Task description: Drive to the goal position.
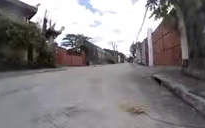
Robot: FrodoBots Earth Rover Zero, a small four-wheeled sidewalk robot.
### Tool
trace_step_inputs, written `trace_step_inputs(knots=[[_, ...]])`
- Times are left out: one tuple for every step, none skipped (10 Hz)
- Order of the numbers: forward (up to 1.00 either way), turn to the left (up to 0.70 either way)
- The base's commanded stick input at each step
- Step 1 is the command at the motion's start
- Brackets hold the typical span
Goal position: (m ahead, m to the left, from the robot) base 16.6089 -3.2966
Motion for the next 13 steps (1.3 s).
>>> trace_step_inputs(knots=[[1.0,-0.26],[1.0,-0.39],[1.0,-0.39],[1.0,-0.32],[1.0,-0.13],[1.0,0.0],[1.0,0.0],[1.0,0.0],[1.0,0.0],[1.0,0.0],[1.0,-0.03],[1.0,-0.35],[1.0,-0.39]])
